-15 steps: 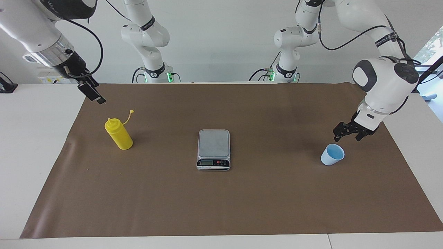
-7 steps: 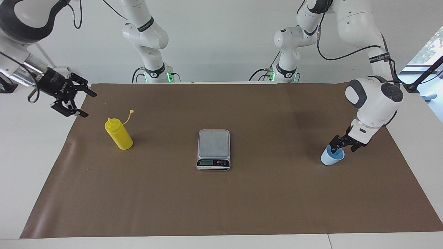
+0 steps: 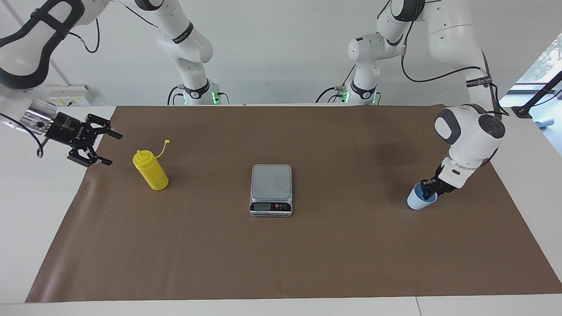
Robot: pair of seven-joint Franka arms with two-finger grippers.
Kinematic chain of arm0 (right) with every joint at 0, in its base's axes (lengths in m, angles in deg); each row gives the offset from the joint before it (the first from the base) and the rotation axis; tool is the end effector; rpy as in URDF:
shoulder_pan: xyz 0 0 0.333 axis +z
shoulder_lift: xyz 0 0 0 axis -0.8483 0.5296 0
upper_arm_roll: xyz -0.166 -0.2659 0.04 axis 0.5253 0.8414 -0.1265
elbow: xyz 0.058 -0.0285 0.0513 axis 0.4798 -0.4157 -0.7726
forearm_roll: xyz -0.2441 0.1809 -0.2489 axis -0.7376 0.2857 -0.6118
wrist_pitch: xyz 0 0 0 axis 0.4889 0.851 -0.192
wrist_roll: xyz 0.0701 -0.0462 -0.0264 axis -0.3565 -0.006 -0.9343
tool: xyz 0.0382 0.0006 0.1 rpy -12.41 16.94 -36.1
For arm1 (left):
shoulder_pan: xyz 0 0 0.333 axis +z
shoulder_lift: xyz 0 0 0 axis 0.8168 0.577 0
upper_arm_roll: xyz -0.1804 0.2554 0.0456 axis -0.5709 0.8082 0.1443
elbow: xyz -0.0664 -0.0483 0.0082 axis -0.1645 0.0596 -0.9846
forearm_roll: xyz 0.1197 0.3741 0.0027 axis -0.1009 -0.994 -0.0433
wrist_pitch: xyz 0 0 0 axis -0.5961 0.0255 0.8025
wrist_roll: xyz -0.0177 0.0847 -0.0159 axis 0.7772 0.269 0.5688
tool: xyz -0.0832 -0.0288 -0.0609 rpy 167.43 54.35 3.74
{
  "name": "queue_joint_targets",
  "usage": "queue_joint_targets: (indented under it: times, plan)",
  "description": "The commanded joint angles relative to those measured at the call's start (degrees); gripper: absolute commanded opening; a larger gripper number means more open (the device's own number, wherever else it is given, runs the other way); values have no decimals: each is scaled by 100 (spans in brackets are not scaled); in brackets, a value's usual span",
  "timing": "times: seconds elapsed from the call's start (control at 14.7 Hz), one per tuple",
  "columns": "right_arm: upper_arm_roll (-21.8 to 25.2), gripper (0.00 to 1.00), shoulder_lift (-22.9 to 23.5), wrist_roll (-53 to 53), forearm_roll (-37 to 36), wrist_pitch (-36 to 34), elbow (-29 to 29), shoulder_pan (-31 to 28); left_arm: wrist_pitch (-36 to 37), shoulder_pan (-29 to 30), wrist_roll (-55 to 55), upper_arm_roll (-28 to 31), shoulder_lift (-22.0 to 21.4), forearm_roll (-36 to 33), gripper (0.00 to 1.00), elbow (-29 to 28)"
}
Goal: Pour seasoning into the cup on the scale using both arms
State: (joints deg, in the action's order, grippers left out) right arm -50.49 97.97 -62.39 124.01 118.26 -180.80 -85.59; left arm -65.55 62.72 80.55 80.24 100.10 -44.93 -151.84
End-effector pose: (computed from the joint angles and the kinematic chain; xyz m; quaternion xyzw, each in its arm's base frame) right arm 0.5541 -0.2209 0.4476 -0.6411 0.6737 0.2834 0.2342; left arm 0.6235 0.0447 0.3304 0.9989 -0.0048 0.0438 0.0165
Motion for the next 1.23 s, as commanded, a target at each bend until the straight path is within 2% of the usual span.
queue_joint_targets:
  times: [0.0, 0.14, 0.34, 0.55, 0.82, 1.02, 1.16]
  plan:
    - [-85, 100, 846, 603, 281, -570, 442, -389, 327, 13, 22, -28, -362, -61, 0, -164]
    - [-94, 100, 1173, 1043, 291, -792, 594, -425, 714, -66, 40, -28, -599, -60, 0, -155]
    - [-111, 100, 1306, 1142, 264, -810, 664, -425, 1311, -346, 293, -37, -1109, -60, 0, -137]
    - [-120, 100, 1718, 1142, 456, -810, 962, -434, 1200, -1311, 1740, -28, -1137, -69, 0, -146]
    - [-120, 100, 2088, 1474, 607, -608, 876, -372, 778, -2586, 3340, -11, -839, -130, 0, 90]
    - [-120, 100, 2106, 1651, 624, -363, 472, -346, 786, -3342, 4694, -11, -418, -429, 0, 582]
    - [-111, 100, 2089, 1669, 590, -353, 409, -337, 995, -3747, 5223, -11, 12, -482, 0, 1247]
